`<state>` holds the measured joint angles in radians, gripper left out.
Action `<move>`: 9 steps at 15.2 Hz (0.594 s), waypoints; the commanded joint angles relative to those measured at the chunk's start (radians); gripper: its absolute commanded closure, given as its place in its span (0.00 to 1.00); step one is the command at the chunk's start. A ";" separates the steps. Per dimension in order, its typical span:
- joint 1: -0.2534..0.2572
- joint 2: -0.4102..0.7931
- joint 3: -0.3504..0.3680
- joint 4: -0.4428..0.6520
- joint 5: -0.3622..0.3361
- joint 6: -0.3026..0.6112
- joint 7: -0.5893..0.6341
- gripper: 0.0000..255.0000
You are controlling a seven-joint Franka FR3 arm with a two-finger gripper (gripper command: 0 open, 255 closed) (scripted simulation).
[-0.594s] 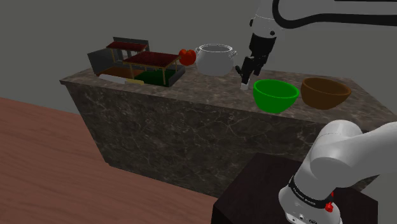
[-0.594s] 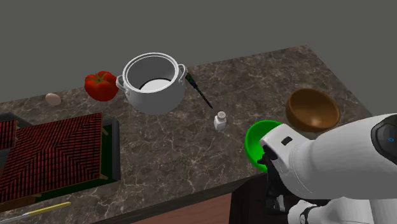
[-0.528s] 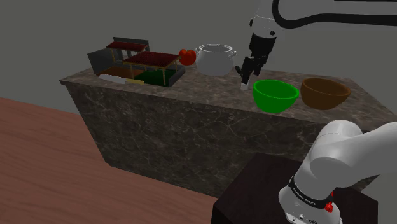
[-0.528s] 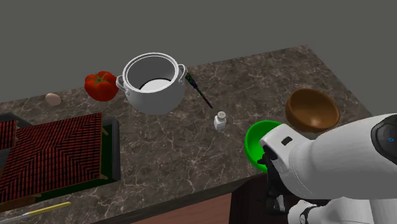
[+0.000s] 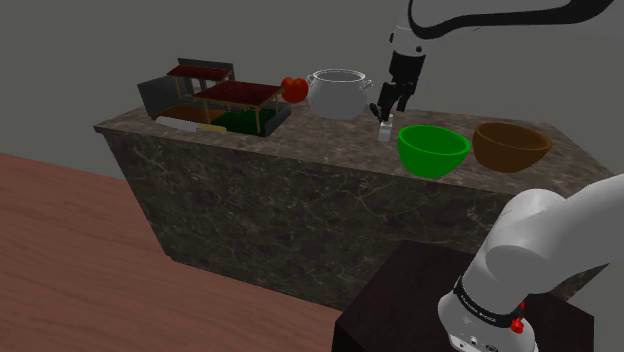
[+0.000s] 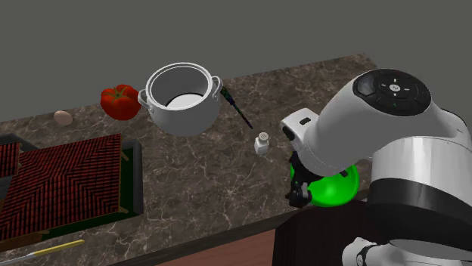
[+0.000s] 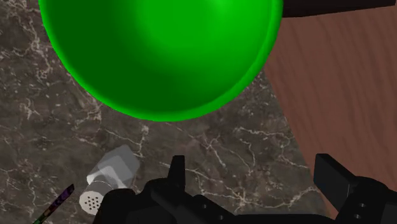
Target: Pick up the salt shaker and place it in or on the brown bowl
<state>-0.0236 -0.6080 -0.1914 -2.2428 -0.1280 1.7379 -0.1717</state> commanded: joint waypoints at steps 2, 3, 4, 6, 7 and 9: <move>-0.010 0.098 -0.062 0.071 -0.003 0.013 -0.061 0.00; -0.012 0.132 -0.082 0.096 0.000 0.017 -0.081 0.00; -0.014 0.166 -0.102 0.122 0.003 0.020 -0.102 0.00; -0.018 0.237 -0.141 0.177 0.014 0.023 -0.143 0.00; -0.020 0.274 -0.160 0.207 0.022 0.024 -0.165 0.00; -0.026 0.350 -0.197 0.270 0.042 0.023 -0.210 0.00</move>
<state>-0.0472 -0.3032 -0.3679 -2.0109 -0.0970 1.7606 -0.3560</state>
